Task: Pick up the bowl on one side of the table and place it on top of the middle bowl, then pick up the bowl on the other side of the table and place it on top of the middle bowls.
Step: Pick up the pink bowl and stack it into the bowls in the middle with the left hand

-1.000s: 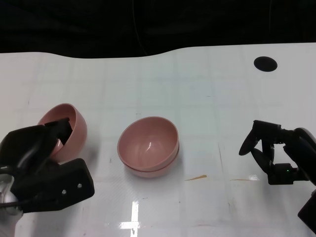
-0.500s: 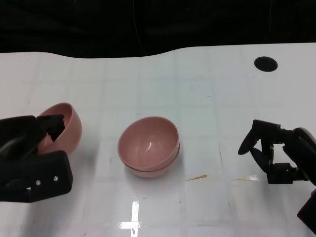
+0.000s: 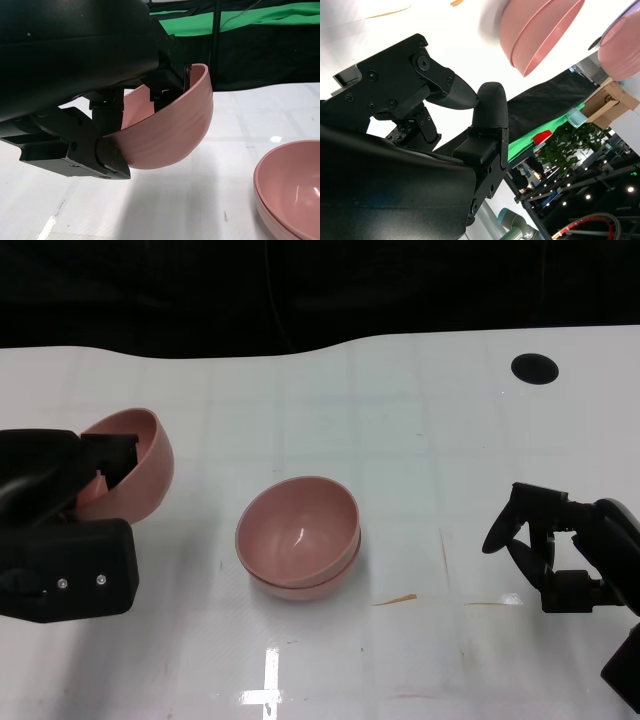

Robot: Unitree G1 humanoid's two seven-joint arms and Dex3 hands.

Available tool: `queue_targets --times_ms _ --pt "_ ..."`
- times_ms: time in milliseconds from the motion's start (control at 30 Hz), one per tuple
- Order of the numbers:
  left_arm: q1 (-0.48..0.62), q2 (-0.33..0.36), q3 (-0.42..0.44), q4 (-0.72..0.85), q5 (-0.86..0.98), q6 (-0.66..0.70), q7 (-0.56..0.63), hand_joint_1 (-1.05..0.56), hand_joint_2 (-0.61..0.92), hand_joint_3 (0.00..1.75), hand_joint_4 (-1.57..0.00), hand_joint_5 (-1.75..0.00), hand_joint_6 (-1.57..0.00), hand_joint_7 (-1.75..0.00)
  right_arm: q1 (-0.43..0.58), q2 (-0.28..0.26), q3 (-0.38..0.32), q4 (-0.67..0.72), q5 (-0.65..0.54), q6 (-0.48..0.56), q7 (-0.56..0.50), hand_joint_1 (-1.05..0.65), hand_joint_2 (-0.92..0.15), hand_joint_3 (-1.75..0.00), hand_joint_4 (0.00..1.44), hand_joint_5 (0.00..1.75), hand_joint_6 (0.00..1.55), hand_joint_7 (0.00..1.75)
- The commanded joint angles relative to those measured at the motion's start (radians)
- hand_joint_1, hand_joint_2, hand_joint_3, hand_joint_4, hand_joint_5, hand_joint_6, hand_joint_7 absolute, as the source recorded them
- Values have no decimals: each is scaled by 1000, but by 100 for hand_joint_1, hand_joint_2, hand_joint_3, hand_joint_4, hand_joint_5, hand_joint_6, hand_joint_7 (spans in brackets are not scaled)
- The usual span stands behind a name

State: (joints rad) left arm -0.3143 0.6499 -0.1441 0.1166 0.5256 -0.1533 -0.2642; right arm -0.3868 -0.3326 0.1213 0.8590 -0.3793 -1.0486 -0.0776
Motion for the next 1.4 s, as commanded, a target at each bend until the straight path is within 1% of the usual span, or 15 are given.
queue_targets --times_ms 33,267,367,467,533,633,700,1000,1033,1067,1100,1167,1200,1300,1400 --pt "-48 32 -9 43 -7 -87 -11 11 92 7 -68 -175 -55 -173 -6 -14 3 0 4 -4 0 -20 -69 -102 85 175 70 154" --pt "-110 40 -37 76 -1 -188 -59 7 92 13 -73 -175 -62 -169 -13 -13 4 16 -3 -14 -8 -21 -70 -98 84 175 68 155" --pt "-129 43 -52 63 24 -187 -81 7 89 10 -70 -175 -64 -160 -15 -13 5 17 -7 -12 -11 -21 -70 -98 84 175 68 156" --pt "-145 42 -67 47 45 -174 -110 5 91 3 -73 -160 -87 -102 -18 -14 6 21 -9 -10 -12 -21 -70 -97 84 175 68 156" --pt "-154 42 -74 41 54 -183 -120 5 91 1 -77 -154 -98 -81 -20 -14 7 24 -11 -10 -13 -22 -70 -97 84 175 68 157" --pt "-164 42 -82 25 61 -186 -142 3 92 0 -80 -149 -104 -63 -21 -11 7 31 -11 -10 -14 -22 -70 -97 84 175 68 157" --pt "-171 43 -92 10 67 -189 -157 3 91 0 -75 -158 -105 -67 -22 -10 7 33 -12 -9 -13 -21 -70 -96 84 175 68 157" --pt "-196 47 -120 -8 79 -235 -198 0 88 0 -78 -162 -107 -74 -23 -10 6 35 -18 -8 -19 -22 -71 -95 83 175 68 156" --pt "-200 46 -127 -19 82 -231 -213 -2 87 0 -89 -129 -106 -57 -24 -10 7 35 -20 -7 -20 -22 -71 -95 83 175 67 156" --pt "-203 45 -131 -27 85 -228 -224 -4 87 0 -103 -96 -112 -33 -24 -10 7 36 -21 -6 -22 -22 -71 -95 83 175 67 156" --pt "-205 43 -132 -32 88 -226 -231 -4 87 0 -108 -83 -115 -23 -25 -10 7 36 -22 -6 -23 -22 -71 -95 83 175 67 155" --pt "-204 42 -130 -35 89 -224 -235 -5 87 0 -113 -72 -118 -14 -25 -10 8 36 -22 -6 -24 -22 -71 -95 83 175 67 155" --pt "-204 42 -130 -55 92 -222 -241 -5 87 0 -114 -71 -119 -12 -25 -11 8 37 -21 -7 -23 -22 -71 -95 83 175 67 155" --pt "-205 43 -126 -98 100 -213 -255 -3 83 0 -105 -99 -128 -7 -26 -11 8 40 -15 -10 -19 -22 -71 -94 83 175 67 155" --pt "-203 43 -118 -111 103 -214 -245 -3 83 0 -101 -109 -130 -5 -27 -12 9 45 -15 -13 -19 -22 -72 -94 83 175 68 155"
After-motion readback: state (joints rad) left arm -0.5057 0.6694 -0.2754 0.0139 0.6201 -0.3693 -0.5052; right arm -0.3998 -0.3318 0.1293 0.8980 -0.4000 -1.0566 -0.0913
